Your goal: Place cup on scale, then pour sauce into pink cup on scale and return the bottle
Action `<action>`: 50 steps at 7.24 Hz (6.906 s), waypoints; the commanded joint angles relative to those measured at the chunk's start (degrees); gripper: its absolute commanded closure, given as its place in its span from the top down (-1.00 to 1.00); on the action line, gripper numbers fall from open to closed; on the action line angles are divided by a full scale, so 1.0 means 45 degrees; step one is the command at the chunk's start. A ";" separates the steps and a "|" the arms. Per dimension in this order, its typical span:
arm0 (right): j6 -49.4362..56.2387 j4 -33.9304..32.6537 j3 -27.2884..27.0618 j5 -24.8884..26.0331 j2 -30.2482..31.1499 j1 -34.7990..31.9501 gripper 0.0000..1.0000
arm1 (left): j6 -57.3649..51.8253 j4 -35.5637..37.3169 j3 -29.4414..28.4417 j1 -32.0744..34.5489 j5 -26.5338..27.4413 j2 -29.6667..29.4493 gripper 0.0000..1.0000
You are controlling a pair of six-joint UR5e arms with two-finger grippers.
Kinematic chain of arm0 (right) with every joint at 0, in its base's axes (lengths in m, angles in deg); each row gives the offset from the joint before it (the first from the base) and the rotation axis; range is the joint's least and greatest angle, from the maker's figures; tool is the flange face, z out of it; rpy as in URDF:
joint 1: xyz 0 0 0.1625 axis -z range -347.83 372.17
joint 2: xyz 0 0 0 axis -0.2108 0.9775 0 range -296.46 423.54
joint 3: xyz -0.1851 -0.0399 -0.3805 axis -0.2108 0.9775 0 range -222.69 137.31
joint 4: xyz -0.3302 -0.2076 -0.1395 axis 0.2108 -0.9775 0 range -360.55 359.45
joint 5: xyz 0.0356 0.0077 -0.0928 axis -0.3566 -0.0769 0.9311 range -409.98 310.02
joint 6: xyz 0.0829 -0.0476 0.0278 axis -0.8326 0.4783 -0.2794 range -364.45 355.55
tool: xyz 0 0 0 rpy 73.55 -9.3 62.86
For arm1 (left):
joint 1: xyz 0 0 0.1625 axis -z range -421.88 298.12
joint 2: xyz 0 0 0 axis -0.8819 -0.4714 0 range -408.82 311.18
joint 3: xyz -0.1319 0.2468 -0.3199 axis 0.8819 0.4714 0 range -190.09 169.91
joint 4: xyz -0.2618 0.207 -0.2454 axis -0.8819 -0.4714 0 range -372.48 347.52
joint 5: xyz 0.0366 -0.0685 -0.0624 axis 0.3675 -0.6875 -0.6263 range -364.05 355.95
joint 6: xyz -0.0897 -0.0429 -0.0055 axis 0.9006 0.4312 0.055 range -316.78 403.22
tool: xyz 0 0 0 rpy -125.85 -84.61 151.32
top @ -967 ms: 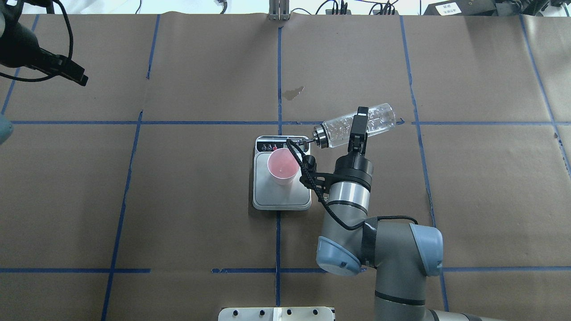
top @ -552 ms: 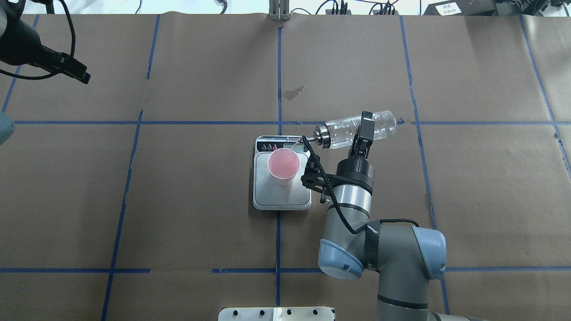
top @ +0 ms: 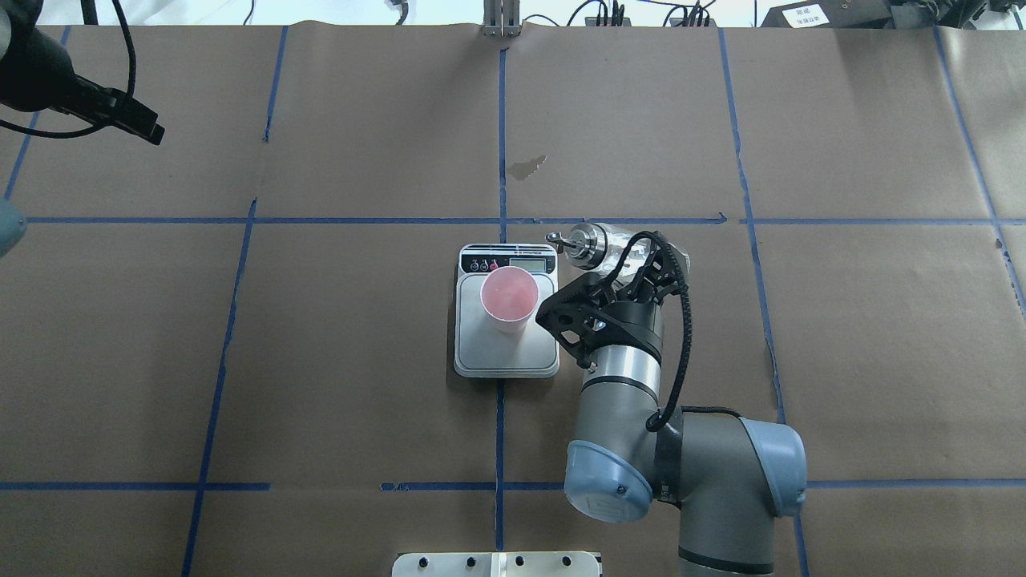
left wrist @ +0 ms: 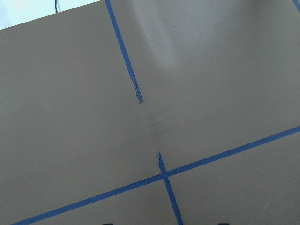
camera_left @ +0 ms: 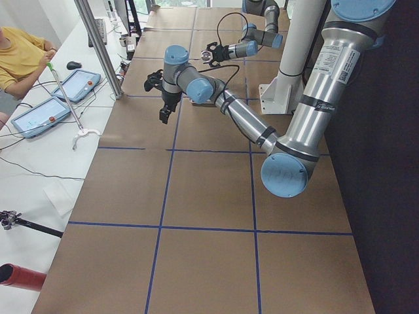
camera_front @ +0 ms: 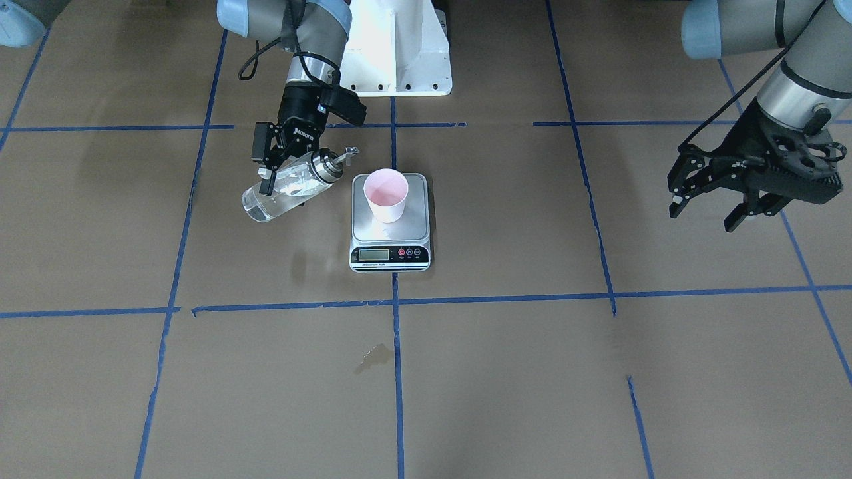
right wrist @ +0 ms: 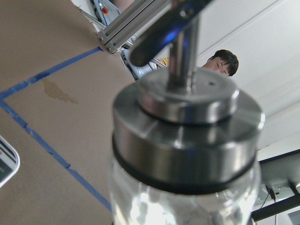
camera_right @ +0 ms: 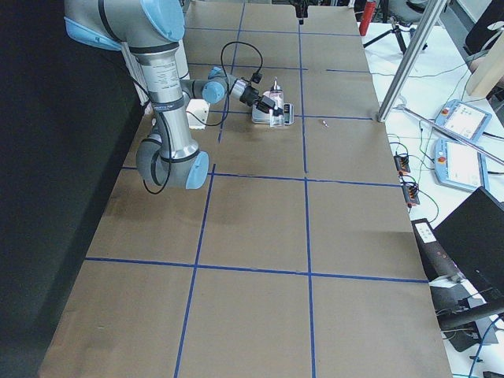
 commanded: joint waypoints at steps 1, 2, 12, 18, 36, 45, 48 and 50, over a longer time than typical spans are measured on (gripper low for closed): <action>-0.2301 0.3223 -0.0407 -0.0727 0.1330 -0.0111 -1.00 | 0.0110 0.0000 0.0112 0.0011 0.0006 -0.0133 0.61; -0.2700 0.5311 -0.0583 -0.1156 0.2462 -0.0402 -1.00 | 0.0749 -0.0019 0.0190 -0.0008 0.0122 -0.0444 0.61; -0.6590 1.0195 0.0274 -0.3328 0.5969 -0.1713 -1.00 | 0.0697 0.0000 0.0288 0.0148 -0.0052 -0.0019 0.61; -0.6669 1.0195 0.0587 -0.3250 0.5950 -0.1226 -0.96 | -0.3146 0.0684 -0.0804 0.2041 -0.1205 0.1171 0.61; -0.6262 1.0195 -0.2573 -0.9430 0.9421 -0.0125 1.00 | -0.3268 0.0684 -0.0903 0.2179 -0.1205 0.1369 0.69; 0.6359 0.4942 -0.0507 -2.1629 0.7930 -1.4379 1.00 | -0.6422 0.0528 -0.3646 0.4807 -0.1224 0.3108 1.00; 0.9170 0.2655 0.1302 -2.1822 0.7084 -1.6921 1.00 | -0.6568 0.1193 -0.3699 0.5519 -0.1399 0.3029 1.00; 0.9072 0.2656 0.1310 -2.2115 0.7628 -1.7181 1.00 | -0.6297 0.1016 -0.3715 0.5499 -0.1340 0.3088 1.00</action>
